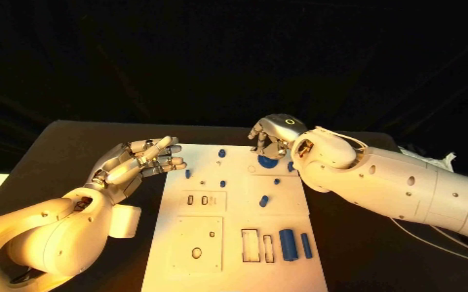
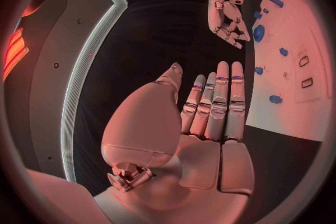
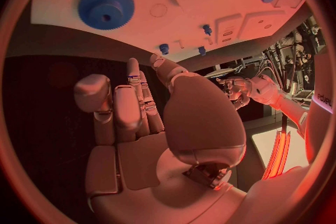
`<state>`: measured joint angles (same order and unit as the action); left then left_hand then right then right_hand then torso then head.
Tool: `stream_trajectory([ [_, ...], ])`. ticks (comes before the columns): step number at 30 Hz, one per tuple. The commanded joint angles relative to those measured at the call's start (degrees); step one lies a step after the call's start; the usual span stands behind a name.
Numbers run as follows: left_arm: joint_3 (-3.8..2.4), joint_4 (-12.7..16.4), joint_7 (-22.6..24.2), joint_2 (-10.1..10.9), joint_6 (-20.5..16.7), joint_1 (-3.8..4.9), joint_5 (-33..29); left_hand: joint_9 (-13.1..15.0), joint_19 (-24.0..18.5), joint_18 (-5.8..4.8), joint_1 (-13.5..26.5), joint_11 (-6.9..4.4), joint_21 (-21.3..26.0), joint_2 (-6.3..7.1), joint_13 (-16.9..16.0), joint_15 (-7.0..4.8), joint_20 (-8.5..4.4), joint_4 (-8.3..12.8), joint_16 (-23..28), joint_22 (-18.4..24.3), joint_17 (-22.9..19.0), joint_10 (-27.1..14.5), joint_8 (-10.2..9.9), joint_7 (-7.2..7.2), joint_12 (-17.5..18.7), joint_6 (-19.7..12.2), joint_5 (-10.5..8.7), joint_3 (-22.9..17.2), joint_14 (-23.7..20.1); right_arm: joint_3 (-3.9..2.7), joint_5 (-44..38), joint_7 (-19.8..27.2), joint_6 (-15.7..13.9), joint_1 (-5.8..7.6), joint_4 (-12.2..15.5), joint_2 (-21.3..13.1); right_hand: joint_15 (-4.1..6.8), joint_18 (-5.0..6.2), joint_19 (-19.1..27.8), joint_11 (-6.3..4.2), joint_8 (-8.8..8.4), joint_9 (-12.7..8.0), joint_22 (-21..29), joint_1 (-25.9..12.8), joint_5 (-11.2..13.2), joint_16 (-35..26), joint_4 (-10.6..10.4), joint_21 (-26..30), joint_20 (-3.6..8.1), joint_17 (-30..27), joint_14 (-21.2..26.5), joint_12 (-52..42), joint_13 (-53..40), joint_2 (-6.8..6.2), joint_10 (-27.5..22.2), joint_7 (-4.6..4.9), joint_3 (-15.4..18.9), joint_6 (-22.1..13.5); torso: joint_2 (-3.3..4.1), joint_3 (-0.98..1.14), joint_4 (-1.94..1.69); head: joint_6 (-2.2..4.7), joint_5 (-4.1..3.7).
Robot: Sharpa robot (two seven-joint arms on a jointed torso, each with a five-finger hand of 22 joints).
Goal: Assemble the parts on the task board
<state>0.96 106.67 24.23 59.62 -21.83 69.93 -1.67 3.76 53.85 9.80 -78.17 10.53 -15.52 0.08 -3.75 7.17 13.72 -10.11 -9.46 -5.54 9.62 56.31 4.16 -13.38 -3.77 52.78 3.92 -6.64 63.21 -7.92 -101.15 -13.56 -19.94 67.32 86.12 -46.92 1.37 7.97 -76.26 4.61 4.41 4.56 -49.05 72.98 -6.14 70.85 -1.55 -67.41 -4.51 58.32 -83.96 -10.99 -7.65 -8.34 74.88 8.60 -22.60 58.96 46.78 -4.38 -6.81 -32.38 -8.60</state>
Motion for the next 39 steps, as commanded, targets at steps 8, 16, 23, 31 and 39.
stream_trajectory([
  [8,-0.03,-0.17,0.01,-0.25,1.68,0.10,-0.23,-0.07,0.26,0.66,-0.06,0.21,0.35,-0.28,0.08,0.35,-0.06,0.29,0.34,0.07,0.07,-0.33,-0.22,-0.40,0.14,-0.18,-0.27,0.05,0.24,-0.27,9.55,-4.67,6.43,-0.19,1.32,-4.86,0.74,-2.73,-4.04,-2.61,-0.11,-0.22,-12.22,0.54,-4.84,8.64,-8.44,-7.99,1.25,11.92,-3.12,-26.02,-29.65,-1.47,3.12,-1.14,14.21,-3.56,-0.16,0.31,1.25,-0.04,-0.50],
  [16,-0.03,-0.32,0.02,-0.44,1.83,0.09,-0.23,-0.06,0.27,0.67,-0.08,0.20,0.37,-0.30,0.08,0.35,-0.05,0.33,0.36,0.08,0.09,-0.33,-0.22,-0.39,0.13,-0.17,-0.27,0.04,0.24,-0.29,9.93,-5.05,7.77,-0.54,0.35,-4.55,0.62,-3.13,-4.30,-2.13,0.32,-0.01,-14.71,3.75,-5.96,10.66,-13.70,-9.64,0.71,15.09,-3.34,-38.28,-44.89,-0.90,1.19,-0.91,17.76,-3.86,-0.14,0.24,1.02,-0.16,-0.77],
  [23,-0.03,-0.44,-0.02,-0.57,1.87,0.09,-0.23,-0.06,0.27,0.67,-0.08,0.20,0.37,-0.30,0.08,0.35,-0.05,0.33,0.36,0.08,0.09,-0.33,-0.22,-0.39,0.13,-0.17,-0.27,0.04,0.24,-0.29,9.96,-5.01,8.38,-0.96,-0.51,-3.34,0.59,-3.32,-4.54,-2.12,0.61,0.09,-15.93,5.07,-6.38,11.50,-14.63,-10.39,0.61,16.53,-3.53,-44.08,-51.28,-0.23,2.42,-0.90,17.96,-3.73,-0.14,0.13,0.89,-0.35,-0.91],
  [31,-0.03,-0.50,-0.03,-0.64,1.87,0.09,-0.23,-0.06,0.27,0.67,-0.08,0.20,0.37,-0.31,0.08,0.35,-0.05,0.34,0.36,0.08,0.09,-0.33,-0.23,-0.39,0.13,-0.17,-0.26,0.04,0.24,-0.27,9.95,-4.63,8.84,-1.22,-2.20,-1.72,0.56,-3.47,-4.76,-2.11,0.96,0.19,-16.96,5.75,-6.59,12.27,-14.53,-11.01,0.56,17.89,-3.70,-49.47,-56.80,0.43,3.79,-0.92,18.05,-3.43,-0.11,0.15,0.98,-0.47,-0.87],
  [39,-0.03,-0.58,0.18,-0.64,1.64,0.09,-0.23,-0.05,0.29,0.68,-0.19,0.19,0.41,-0.38,0.06,0.35,-0.05,0.48,0.42,0.12,0.15,-0.33,-0.25,-0.36,0.11,-0.15,-0.24,0.00,0.27,-0.25,9.28,-4.83,9.15,-1.33,-2.76,-1.30,0.54,-3.59,-4.93,-2.12,1.32,0.28,-17.76,6.37,-6.72,12.95,-14.06,-11.49,0.54,19.12,-3.87,-55.47,-62.49,1.17,5.71,-0.94,17.92,-2.97,-0.09,0.17,1.00,-0.60,-0.82],
])
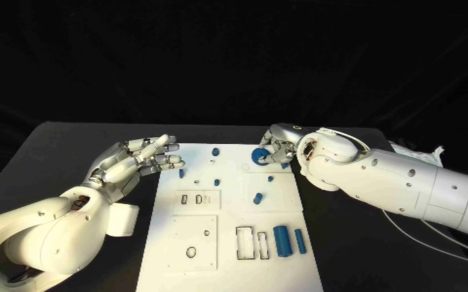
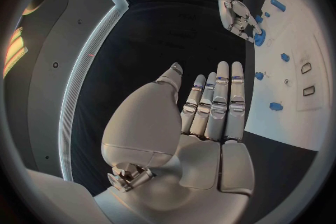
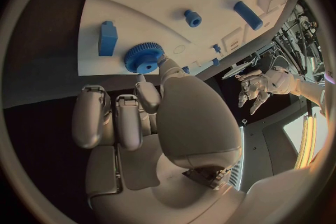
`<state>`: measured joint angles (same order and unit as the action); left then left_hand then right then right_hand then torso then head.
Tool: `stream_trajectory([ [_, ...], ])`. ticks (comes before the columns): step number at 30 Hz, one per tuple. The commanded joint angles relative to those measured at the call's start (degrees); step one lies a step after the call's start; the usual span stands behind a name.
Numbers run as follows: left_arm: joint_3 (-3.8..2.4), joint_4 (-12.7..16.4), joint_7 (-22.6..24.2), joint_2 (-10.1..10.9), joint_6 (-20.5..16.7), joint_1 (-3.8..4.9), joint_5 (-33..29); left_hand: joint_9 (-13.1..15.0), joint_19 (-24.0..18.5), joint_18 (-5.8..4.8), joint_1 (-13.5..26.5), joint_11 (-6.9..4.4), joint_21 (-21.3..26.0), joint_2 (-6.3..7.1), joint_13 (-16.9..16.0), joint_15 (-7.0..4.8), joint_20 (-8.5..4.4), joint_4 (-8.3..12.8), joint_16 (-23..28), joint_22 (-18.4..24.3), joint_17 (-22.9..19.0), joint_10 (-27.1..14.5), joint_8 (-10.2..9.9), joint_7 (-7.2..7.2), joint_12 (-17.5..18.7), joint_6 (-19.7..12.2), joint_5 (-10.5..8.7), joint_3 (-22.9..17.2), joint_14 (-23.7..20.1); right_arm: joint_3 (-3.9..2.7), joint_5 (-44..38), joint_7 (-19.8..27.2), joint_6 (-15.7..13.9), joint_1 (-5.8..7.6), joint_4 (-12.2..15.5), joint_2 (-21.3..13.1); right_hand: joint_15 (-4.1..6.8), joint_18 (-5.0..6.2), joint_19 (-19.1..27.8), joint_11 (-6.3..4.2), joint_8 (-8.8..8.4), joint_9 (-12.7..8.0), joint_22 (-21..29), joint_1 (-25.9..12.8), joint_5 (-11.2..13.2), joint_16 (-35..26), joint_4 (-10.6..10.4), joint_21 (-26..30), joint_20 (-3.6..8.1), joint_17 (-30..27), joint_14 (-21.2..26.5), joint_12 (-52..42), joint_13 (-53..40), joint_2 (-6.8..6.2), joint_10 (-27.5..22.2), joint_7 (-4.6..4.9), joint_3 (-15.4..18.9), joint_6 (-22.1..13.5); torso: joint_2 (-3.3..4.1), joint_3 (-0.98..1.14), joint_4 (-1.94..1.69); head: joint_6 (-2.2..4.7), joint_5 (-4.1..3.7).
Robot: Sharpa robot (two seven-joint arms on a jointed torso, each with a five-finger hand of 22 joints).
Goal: Assemble the parts on the task board
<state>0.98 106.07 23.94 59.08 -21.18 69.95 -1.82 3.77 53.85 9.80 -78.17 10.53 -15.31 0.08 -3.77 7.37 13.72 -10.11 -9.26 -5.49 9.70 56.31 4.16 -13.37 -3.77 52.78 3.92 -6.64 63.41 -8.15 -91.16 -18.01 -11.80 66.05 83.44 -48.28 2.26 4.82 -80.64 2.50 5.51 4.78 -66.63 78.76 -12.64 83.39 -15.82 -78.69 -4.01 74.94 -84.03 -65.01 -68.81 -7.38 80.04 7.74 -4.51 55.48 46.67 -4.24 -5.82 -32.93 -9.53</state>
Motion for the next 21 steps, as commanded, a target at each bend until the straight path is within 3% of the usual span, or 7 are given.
stream_trajectory([
  [1,-0.04,0.00,0.49,-0.11,0.97,0.06,-0.07,-0.06,0.29,0.67,-0.19,0.19,0.20,-0.38,0.07,0.15,-0.05,0.48,0.21,0.07,0.06,-0.33,-0.25,-0.36,0.11,-0.15,-0.24,0.00,0.06,-0.02,-0.84,-0.44,0.91,-0.06,-0.09,0.07,-0.36,-0.45,-0.56,0.00,0.24,0.06,-0.25,0.57,-0.23,0.48,0.25,-0.25,0.04,2.63,-3.80,-2.20,-2.05,0.28,0.77,-0.07,-0.13,0.51,0.04,0.02,0.00,-0.07,0.07],
  [15,-0.04,-0.16,0.50,-0.25,1.04,0.06,-0.07,-0.05,0.31,0.68,-0.26,0.18,0.22,-0.42,0.07,0.14,-0.05,0.58,0.24,0.09,0.10,-0.32,-0.25,-0.34,0.10,-0.13,-0.23,-0.03,0.09,-0.01,-1.79,-0.49,1.26,-0.08,-0.36,0.26,-0.37,-0.57,-0.79,-0.02,0.61,0.16,-1.03,0.85,-0.58,1.02,0.74,-0.71,0.01,3.63,-3.94,-5.88,-5.55,0.72,1.92,-0.13,-0.12,1.03,0.09,0.02,-0.04,-0.21,-0.02],
  [21,-0.04,-0.21,0.45,-0.26,1.08,0.06,-0.07,-0.05,0.31,0.68,-0.26,0.18,0.22,-0.42,0.07,0.14,-0.05,0.58,0.24,0.09,0.10,-0.32,-0.25,-0.34,0.10,-0.13,-0.23,-0.03,0.09,-0.01,-4.92,-1.09,1.56,-0.12,-0.36,0.35,-0.21,-0.90,-1.50,-0.23,1.41,0.48,-2.95,2.72,0.29,1.87,2.26,-1.71,0.11,5.27,-4.20,-11.10,-10.08,2.49,4.02,-0.34,-1.70,2.64,0.06,-0.01,-0.15,-0.45,-0.30],
])
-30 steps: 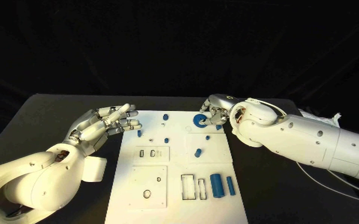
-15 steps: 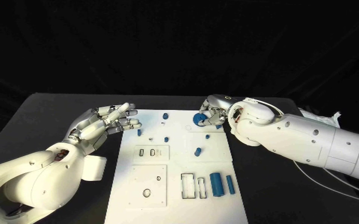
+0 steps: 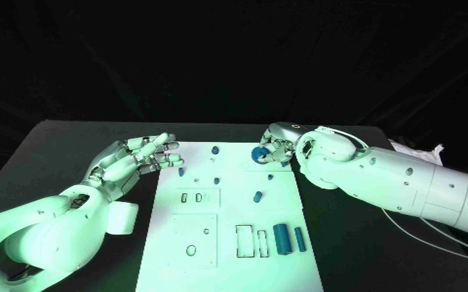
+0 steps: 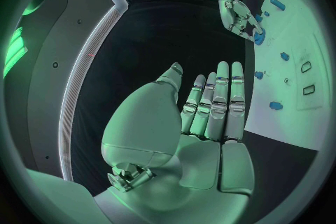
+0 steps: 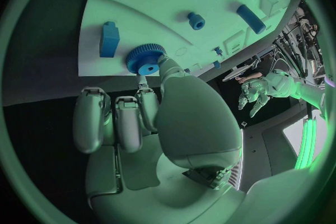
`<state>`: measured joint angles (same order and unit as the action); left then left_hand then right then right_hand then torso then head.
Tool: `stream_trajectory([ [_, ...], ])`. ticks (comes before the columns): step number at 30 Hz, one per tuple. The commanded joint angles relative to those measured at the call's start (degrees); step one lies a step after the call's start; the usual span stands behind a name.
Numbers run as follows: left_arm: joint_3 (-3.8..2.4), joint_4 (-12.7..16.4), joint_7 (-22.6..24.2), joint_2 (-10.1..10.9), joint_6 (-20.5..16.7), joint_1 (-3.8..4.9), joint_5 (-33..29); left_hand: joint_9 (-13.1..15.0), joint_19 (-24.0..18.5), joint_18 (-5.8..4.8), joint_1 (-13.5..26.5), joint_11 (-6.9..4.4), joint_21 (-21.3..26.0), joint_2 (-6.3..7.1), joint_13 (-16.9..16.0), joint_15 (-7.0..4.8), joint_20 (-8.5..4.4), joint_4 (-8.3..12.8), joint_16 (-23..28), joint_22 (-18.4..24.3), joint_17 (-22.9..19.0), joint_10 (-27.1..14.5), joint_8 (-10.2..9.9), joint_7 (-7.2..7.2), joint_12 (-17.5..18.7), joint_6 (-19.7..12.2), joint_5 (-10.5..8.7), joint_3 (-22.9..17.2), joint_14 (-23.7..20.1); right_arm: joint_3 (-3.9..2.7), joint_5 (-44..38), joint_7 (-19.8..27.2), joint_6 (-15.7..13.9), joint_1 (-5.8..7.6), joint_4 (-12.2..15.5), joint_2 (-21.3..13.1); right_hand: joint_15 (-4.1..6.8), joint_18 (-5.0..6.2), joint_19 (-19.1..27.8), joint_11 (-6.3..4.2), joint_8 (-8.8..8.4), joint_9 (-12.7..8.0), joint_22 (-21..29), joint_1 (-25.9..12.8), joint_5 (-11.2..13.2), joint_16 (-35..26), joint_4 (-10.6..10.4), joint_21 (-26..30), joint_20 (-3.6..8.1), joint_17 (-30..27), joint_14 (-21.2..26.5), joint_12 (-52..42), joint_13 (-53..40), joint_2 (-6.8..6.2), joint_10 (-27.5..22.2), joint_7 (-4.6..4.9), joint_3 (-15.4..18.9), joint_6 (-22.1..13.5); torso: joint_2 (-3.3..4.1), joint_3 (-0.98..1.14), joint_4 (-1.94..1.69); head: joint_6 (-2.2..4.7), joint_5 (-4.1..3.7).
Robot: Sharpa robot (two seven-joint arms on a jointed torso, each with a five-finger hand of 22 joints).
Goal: Assemble the parts on the task board
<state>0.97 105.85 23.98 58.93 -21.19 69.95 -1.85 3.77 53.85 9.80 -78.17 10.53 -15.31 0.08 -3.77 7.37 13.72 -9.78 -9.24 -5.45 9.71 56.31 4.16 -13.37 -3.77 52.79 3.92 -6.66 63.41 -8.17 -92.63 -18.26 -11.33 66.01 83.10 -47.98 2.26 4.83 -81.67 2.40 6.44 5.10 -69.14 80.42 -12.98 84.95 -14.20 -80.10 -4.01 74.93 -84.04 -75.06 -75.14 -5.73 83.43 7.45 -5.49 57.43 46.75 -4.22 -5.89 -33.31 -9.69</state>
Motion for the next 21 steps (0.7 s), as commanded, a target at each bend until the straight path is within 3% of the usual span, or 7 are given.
stream_trajectory([
  [1,-0.04,0.02,0.41,-0.11,1.09,0.06,-0.05,-0.05,0.31,0.68,-0.26,0.18,0.22,-0.42,0.07,0.14,-0.05,0.24,0.23,0.05,0.09,-0.32,-0.25,-0.34,0.10,-0.13,-0.23,-0.02,0.09,0.00,-3.78,-0.95,1.15,-0.09,-0.04,0.05,-0.17,-0.93,-0.53,-0.19,0.60,0.24,-0.62,1.43,1.15,0.37,0.95,-0.41,0.17,5.39,-4.21,-1.42,-4.10,1.22,0.76,-0.09,-1.27,1.04,-0.03,-0.05,-0.07,-0.12,-0.15],
  [9,-0.04,0.03,0.35,-0.10,1.26,0.06,-0.05,-0.04,0.34,0.69,-0.37,0.17,0.25,-0.46,0.06,0.13,-0.05,0.40,0.28,0.09,0.15,-0.31,-0.27,-0.32,0.08,-0.10,-0.23,-0.05,0.12,0.00,-5.32,-1.28,1.24,-0.17,0.26,0.06,0.25,-1.08,-0.79,-0.76,1.42,0.89,-1.48,2.48,2.49,0.66,2.41,-0.87,0.48,5.98,-4.28,-2.81,-5.47,2.52,1.28,-0.82,-3.56,3.27,0.01,-0.05,-0.08,-0.42,-0.09],
  [12,-0.04,0.05,0.33,-0.08,1.27,0.06,-0.05,-0.04,0.35,0.69,-0.40,0.16,0.26,-0.47,0.06,0.13,-0.05,0.44,0.29,0.10,0.16,-0.31,-0.27,-0.32,0.08,-0.10,-0.23,-0.06,0.13,0.00,-5.69,-1.25,0.64,-0.19,0.53,0.10,0.41,-1.11,-0.82,-0.93,1.49,1.15,-1.65,2.22,4.16,0.71,2.74,-0.96,0.64,6.09,-4.28,-3.14,-5.85,3.24,1.46,-1.02,-4.41,3.76,-0.02,-0.06,-0.09,-0.75,-0.05],
  [21,-0.04,0.07,0.26,-0.08,1.39,0.06,-0.05,-0.04,0.37,0.70,-0.49,0.15,0.28,-0.50,0.05,0.12,-0.05,0.56,0.33,0.12,0.19,-0.30,-0.28,-0.30,0.08,-0.08,-0.23,-0.10,0.14,-0.01,-7.78,-0.73,-4.82,-0.23,3.89,0.32,0.55,-1.26,-1.13,-1.08,1.47,1.42,-2.48,2.09,4.21,0.81,3.41,-1.37,0.78,6.30,-4.31,-3.64,-6.35,3.45,1.72,-1.17,-5.27,4.09,-0.01,-0.04,-0.16,-0.41,0.10],
])
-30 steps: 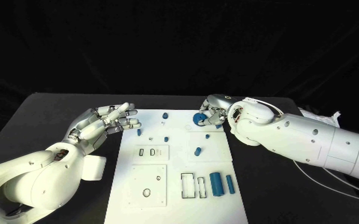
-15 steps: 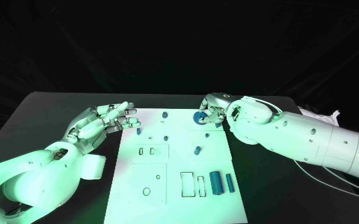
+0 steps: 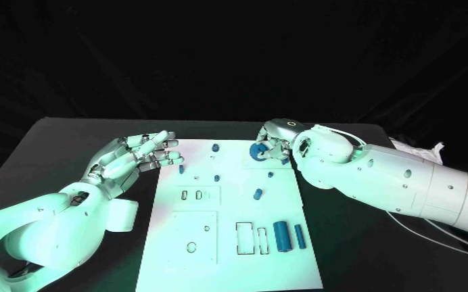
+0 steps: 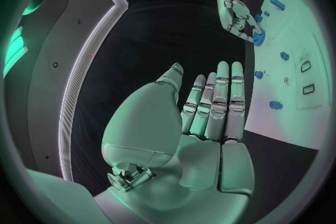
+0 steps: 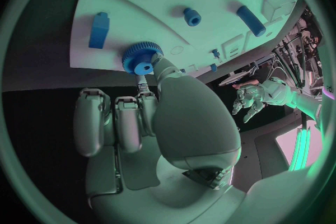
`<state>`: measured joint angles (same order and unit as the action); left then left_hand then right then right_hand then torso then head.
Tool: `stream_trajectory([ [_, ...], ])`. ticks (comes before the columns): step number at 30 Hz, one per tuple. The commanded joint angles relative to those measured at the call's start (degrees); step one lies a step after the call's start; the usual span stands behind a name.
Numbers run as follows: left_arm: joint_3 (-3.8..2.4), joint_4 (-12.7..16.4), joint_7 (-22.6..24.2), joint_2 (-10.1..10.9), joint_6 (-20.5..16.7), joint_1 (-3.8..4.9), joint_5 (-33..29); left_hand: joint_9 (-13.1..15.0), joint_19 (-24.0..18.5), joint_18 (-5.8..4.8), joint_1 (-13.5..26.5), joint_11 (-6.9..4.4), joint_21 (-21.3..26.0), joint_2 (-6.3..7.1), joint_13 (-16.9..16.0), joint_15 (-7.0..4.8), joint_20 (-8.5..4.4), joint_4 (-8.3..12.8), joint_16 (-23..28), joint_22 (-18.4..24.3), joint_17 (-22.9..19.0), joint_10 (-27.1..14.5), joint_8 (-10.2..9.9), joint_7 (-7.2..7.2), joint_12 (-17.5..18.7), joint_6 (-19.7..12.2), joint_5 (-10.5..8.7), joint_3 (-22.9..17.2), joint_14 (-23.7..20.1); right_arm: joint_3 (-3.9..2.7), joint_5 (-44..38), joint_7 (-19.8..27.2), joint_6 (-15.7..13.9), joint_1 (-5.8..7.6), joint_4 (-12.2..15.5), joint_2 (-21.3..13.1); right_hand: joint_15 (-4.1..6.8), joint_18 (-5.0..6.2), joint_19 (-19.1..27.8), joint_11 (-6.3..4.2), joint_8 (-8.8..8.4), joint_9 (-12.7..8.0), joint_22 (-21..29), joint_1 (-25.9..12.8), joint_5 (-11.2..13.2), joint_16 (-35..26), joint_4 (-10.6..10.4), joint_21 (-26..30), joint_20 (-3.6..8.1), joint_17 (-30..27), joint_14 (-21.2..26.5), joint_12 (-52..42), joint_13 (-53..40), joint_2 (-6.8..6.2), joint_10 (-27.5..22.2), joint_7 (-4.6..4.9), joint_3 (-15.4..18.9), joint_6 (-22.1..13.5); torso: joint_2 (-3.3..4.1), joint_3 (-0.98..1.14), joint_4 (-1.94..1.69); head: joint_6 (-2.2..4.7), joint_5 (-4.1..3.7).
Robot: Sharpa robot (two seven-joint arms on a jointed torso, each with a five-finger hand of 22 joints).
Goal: Assemble the parts on the task board
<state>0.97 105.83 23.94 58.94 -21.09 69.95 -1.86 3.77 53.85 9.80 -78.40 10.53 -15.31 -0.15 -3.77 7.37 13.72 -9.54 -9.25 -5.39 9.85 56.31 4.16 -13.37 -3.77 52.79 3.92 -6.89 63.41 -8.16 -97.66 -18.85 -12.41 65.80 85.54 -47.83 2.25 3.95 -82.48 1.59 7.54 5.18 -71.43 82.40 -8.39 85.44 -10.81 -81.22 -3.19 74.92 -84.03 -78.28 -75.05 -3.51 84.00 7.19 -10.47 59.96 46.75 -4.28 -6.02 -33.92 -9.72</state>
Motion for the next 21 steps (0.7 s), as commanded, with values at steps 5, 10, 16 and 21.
stream_trajectory([
  [5,-0.04,0.07,0.28,-0.11,1.30,0.06,-0.03,-0.04,0.38,0.70,-0.33,0.14,0.30,-0.31,0.05,0.11,-0.05,0.42,0.37,0.08,0.08,-0.30,-0.29,-0.29,0.07,-0.08,-0.22,0.11,0.15,-0.03,-6.54,-1.89,-5.44,0.05,4.69,1.11,0.56,-0.45,-0.45,-0.26,0.26,1.42,-0.54,-0.41,-0.85,0.33,0.11,-0.42,0.00,6.36,-4.32,-0.29,-6.42,0.99,1.11,-0.89,-0.45,1.56,-0.01,-0.01,0.00,0.06,0.25],
  [10,-0.04,0.03,0.25,-0.18,1.34,0.06,-0.03,-0.03,0.40,0.70,-0.40,0.13,0.32,-0.37,0.05,0.11,-0.05,0.51,0.40,0.10,0.11,-0.29,-0.30,-0.27,0.06,-0.06,-0.22,0.06,0.16,0.02,-10.13,-4.29,-4.64,0.41,5.59,3.36,0.59,-0.47,-0.46,-0.30,0.17,1.52,-0.62,-0.72,-1.47,0.29,0.24,-0.47,0.02,6.31,-4.31,-0.30,-6.50,0.98,1.13,-0.94,-0.86,1.63,0.02,-0.06,-0.08,0.14,0.38],
  [16,-0.04,-0.07,0.30,-0.36,1.32,0.06,-0.03,-0.03,0.42,0.70,-0.44,0.12,0.33,-0.43,0.04,0.10,-0.06,0.57,0.42,0.12,0.14,-0.27,-0.30,-0.24,0.05,-0.03,-0.21,0.02,0.18,0.28,-10.41,-4.62,-4.58,0.64,4.29,7.04,0.62,-0.49,-0.50,-0.33,0.04,1.62,-0.77,-0.92,-2.17,0.33,0.48,-0.54,0.05,6.39,-4.32,-0.42,-6.67,0.96,1.20,-0.97,-1.41,1.65,0.09,-0.02,-0.10,0.11,0.90],
  [21,-0.04,-0.23,0.30,-0.60,1.35,0.05,-0.03,-0.03,0.42,0.71,-0.47,0.11,0.34,-0.47,0.04,0.10,-0.06,0.60,0.44,0.13,0.15,-0.26,-0.29,-0.23,0.05,-0.02,-0.21,0.00,0.18,1.06,-10.23,-4.57,-4.47,0.58,2.53,10.01,0.62,-0.50,-0.51,-0.34,0.02,1.63,-0.81,-0.94,-2.26,0.34,0.54,-0.56,0.05,6.41,-4.32,-0.47,-6.72,0.94,1.23,-0.97,-1.50,1.64,0.07,-0.05,-0.24,-0.07,1.15],
])
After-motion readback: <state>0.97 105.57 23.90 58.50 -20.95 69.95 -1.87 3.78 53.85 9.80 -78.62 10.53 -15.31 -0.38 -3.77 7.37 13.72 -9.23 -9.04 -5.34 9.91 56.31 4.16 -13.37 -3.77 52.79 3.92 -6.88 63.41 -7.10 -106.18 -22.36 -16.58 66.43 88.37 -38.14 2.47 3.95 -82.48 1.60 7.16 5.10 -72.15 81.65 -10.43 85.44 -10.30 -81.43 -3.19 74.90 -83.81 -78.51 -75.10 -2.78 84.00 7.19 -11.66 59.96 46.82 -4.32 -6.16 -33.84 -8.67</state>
